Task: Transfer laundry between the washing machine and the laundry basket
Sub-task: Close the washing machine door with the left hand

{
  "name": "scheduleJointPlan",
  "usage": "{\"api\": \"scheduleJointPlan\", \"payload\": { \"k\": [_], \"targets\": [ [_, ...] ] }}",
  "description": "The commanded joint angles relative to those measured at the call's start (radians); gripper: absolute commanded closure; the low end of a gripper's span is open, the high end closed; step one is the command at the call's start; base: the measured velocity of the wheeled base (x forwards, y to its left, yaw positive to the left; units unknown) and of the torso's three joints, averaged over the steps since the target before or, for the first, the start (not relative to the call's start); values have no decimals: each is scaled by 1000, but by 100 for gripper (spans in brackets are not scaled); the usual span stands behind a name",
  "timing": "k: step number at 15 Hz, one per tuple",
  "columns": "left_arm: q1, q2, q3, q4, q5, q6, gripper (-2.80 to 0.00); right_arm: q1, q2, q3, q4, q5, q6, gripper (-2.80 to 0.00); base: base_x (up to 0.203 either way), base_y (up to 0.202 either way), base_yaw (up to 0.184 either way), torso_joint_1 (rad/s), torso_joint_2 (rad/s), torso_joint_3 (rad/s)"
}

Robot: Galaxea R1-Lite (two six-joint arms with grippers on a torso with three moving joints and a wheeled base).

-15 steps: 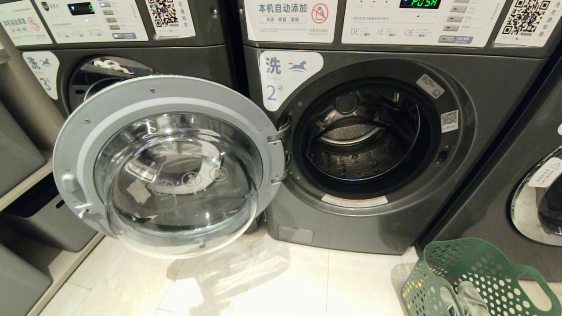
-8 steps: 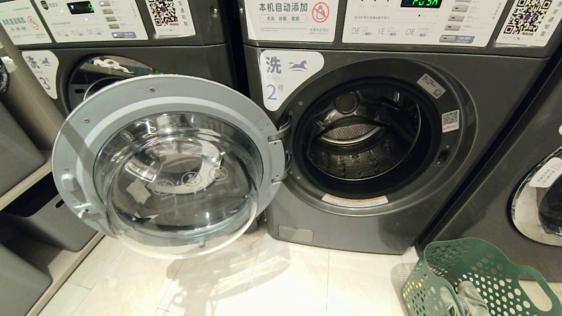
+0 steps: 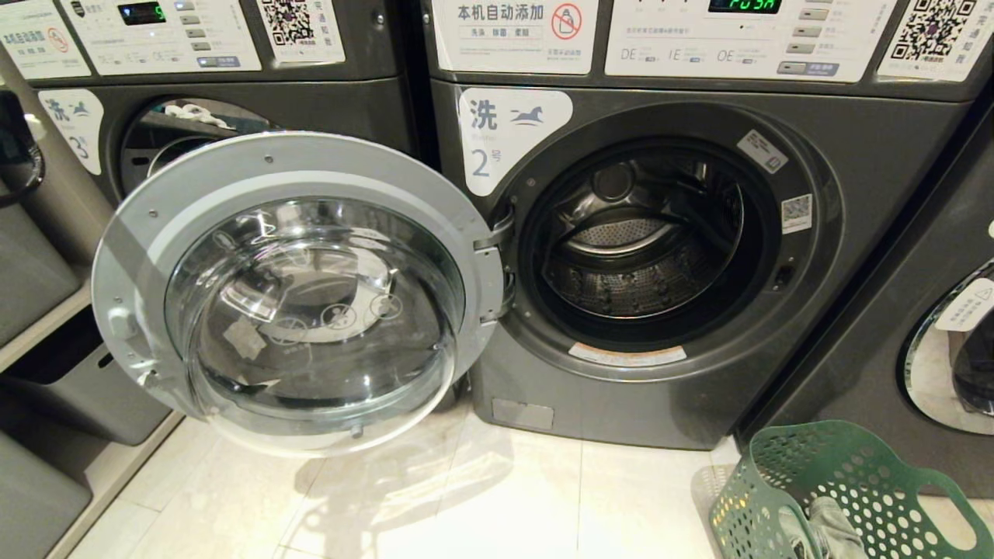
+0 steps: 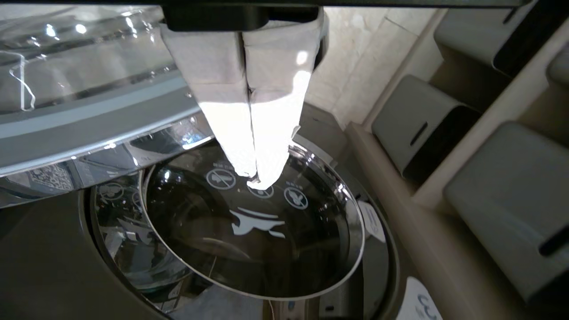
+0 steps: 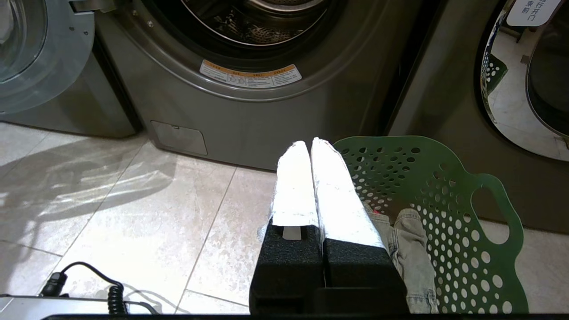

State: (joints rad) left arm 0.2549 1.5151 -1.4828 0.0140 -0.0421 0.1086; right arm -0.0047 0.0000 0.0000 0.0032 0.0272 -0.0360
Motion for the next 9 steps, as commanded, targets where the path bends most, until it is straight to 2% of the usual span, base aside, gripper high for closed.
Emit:
{"api": "scheduleJointPlan", "payload": {
  "k": [1,7,9],
  "targets": [
    [0,28,5,-23,-1,23,0,0,2,0,0,0,-1,0,0,0,0,0,0,0],
    [39,93,-52,-73,-1,60,0,0,2,0,0,0,-1,0,0,0,0,0,0,0],
    [49,116,-91,-72,-3,61,0,0,2,0,0,2,-1,0,0,0,0,3,5,118]
  ]
}}
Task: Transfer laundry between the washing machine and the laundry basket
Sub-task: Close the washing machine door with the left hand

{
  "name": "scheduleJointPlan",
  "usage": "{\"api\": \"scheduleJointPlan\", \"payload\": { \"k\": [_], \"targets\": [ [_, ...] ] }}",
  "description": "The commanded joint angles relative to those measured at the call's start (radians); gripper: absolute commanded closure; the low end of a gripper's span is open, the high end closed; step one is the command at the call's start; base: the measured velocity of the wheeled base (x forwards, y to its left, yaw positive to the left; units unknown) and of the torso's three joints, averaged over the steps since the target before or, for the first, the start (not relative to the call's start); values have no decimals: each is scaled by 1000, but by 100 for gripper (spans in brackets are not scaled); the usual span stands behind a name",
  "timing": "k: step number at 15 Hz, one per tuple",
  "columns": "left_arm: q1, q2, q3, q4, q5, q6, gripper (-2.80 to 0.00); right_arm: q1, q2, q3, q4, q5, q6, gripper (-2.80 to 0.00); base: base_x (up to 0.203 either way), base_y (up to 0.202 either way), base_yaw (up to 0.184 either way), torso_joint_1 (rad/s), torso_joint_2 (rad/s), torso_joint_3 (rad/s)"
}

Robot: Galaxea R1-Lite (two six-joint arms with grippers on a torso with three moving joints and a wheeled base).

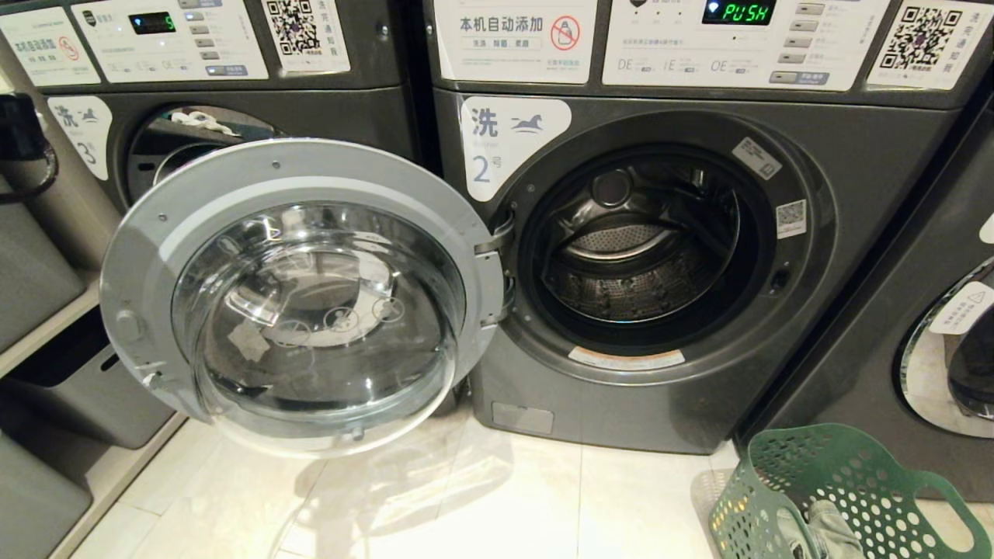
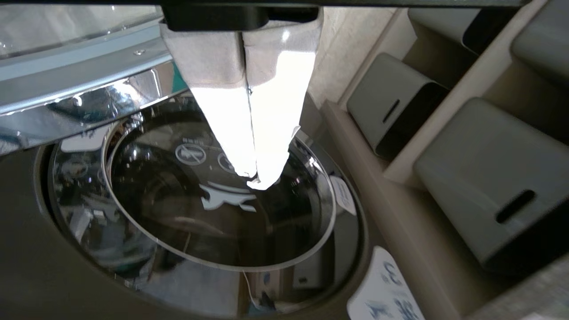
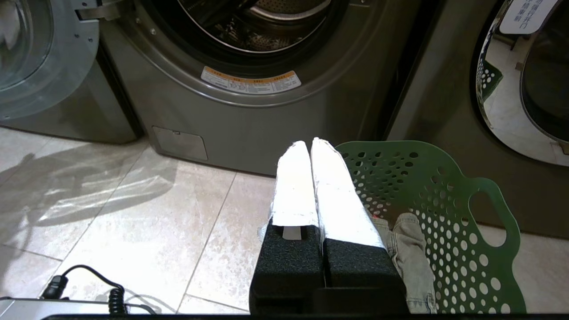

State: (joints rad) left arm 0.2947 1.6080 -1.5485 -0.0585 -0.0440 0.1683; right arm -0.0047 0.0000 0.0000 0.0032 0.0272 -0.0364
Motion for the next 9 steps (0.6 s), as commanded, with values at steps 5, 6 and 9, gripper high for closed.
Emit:
{"api": "scheduleJointPlan", "payload": {
  "k": [5,6,9],
  "targets": [
    [19,56,-69,1,-42,5,0,0,2,0,0,0,0,0,0,0,0,2,2,130],
    [37,78,-86,5,-58,2,0,-1,2,0,0,1,0,0,0,0,0,6,8,31],
    [78,184,-138,10,-206,-16,0,0,2,0,0,2,0,0,0,0,0,0,0,0]
  ]
}}
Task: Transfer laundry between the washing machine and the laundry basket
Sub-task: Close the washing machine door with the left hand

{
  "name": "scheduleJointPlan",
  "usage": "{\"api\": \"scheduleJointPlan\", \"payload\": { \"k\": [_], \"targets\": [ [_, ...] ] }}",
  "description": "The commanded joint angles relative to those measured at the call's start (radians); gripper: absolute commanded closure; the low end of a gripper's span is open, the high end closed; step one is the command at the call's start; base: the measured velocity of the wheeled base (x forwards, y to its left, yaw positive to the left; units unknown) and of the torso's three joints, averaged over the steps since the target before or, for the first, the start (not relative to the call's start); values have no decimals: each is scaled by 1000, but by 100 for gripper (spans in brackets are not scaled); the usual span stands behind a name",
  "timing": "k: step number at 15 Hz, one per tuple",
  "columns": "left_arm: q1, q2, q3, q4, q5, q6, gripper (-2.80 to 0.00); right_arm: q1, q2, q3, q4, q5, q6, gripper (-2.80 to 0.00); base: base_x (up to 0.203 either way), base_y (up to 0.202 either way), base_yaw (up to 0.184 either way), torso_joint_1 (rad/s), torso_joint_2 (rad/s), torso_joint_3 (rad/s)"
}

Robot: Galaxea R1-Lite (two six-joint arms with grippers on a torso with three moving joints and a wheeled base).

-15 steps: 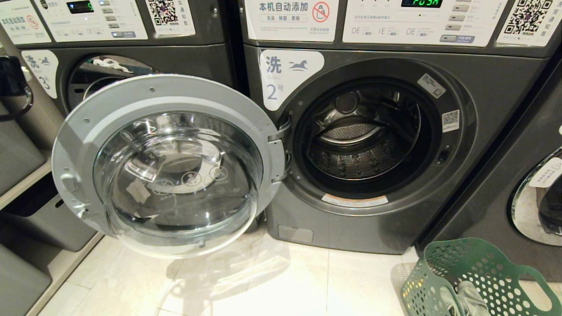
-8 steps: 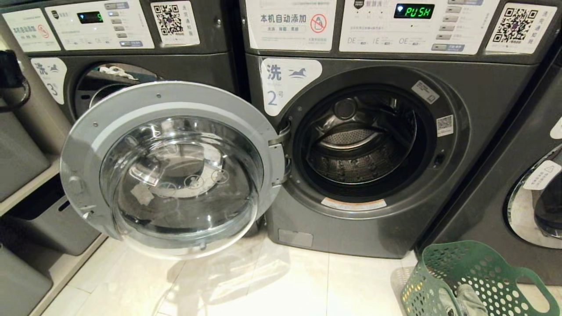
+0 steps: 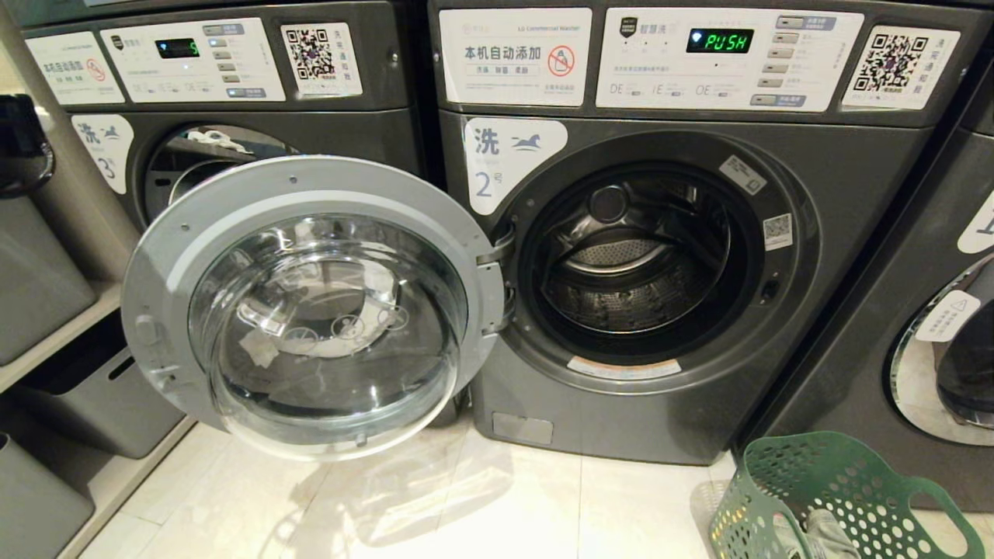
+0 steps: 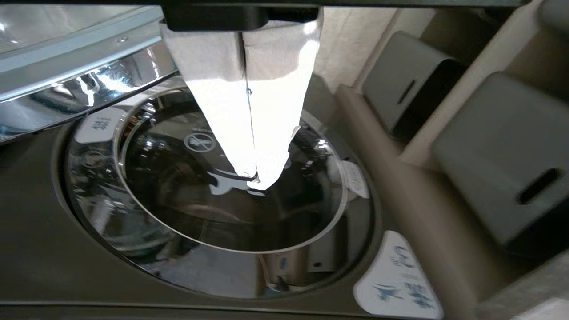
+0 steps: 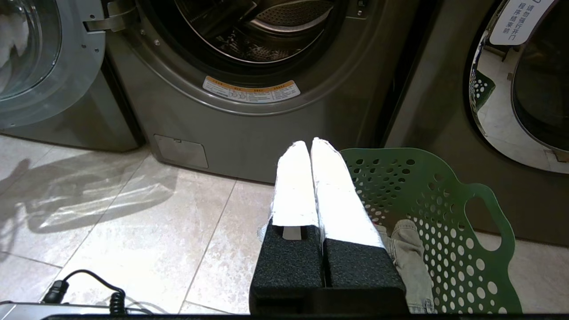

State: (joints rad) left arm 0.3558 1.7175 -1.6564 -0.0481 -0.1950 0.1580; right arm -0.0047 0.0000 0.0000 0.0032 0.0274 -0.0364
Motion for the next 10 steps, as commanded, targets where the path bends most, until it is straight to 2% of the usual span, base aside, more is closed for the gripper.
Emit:
{"api": "scheduleJointPlan", "payload": {
  "k": [1,4,5,6,10],
  "targets": [
    [23,120,-69,3,-91,-19,0,0,2,0,0,0,0,0,0,0,0,0,0,0],
    [24,240,-268,107,-165,-107,0,0,2,0,0,0,0,0,0,0,0,0,0,0],
    [23,262,-301,144,-194,-127,0,0,2,0,0,0,0,0,0,0,0,0,0,0],
    [19,281,-295,187,-230,-158,0,-1,2,0,0,0,0,0,0,0,0,0,0,0],
    [-24,275,-290,278,-301,-330,0,0,2,0,0,0,0,0,0,0,0,0,0,0]
  ]
}}
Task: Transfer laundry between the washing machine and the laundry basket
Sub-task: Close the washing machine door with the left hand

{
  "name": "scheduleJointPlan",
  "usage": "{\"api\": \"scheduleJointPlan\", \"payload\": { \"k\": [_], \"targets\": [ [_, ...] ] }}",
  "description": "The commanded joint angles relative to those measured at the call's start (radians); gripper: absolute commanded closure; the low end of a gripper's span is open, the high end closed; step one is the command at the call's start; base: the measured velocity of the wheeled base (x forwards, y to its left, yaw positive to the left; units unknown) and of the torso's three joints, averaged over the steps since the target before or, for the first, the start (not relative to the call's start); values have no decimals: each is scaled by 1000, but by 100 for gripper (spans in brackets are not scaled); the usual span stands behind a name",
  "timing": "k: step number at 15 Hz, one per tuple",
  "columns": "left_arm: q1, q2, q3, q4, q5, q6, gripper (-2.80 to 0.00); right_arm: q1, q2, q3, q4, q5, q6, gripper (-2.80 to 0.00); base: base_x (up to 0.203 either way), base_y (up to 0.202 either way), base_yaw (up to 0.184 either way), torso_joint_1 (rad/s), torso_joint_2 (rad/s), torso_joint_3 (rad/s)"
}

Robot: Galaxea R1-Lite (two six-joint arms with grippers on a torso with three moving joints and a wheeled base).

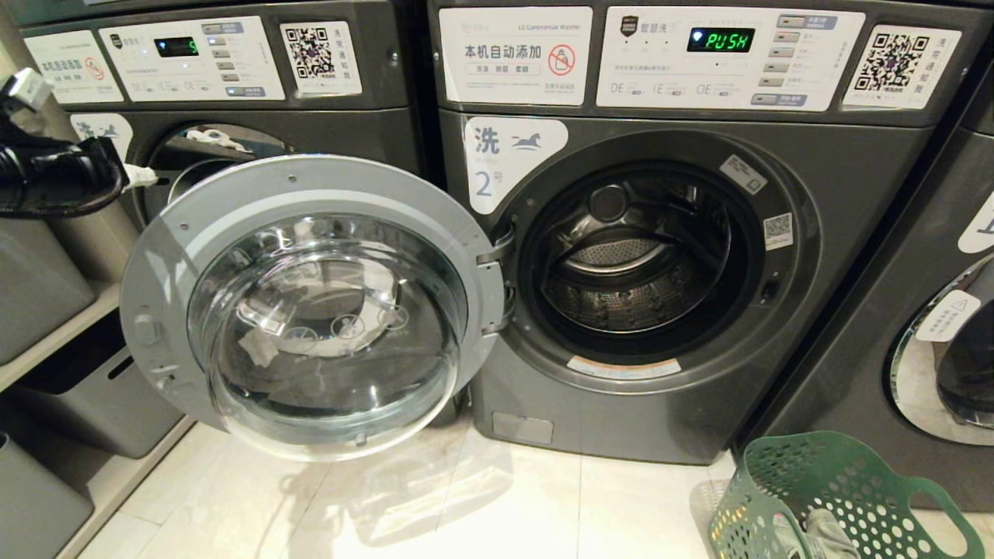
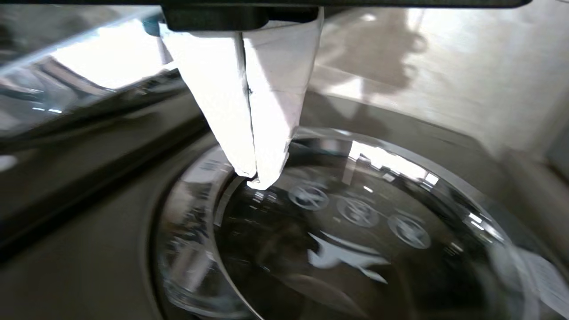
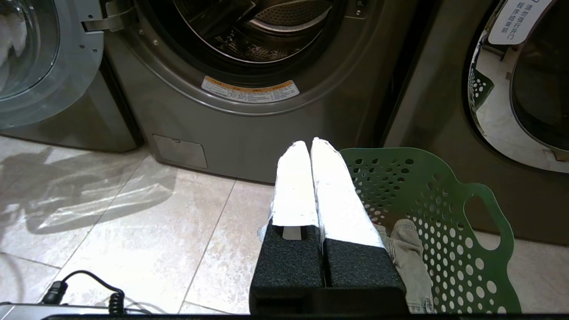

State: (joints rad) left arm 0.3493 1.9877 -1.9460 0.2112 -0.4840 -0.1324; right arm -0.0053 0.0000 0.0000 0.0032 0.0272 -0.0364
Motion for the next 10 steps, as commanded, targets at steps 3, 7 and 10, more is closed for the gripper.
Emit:
{"api": "scheduleJointPlan", "payload": {
  "k": [3,7,10],
  "targets": [
    [-30,14,-1,41,-16,-58,0,1,2,0,0,0,0,0,0,0,0,0,0,0],
    [-51,1,1,94,-15,-81,0,1,2,0,0,0,0,0,0,0,0,0,0,0],
    [-70,-4,1,154,-15,-81,0,1,2,0,0,0,0,0,0,0,0,0,0,0]
  ]
}}
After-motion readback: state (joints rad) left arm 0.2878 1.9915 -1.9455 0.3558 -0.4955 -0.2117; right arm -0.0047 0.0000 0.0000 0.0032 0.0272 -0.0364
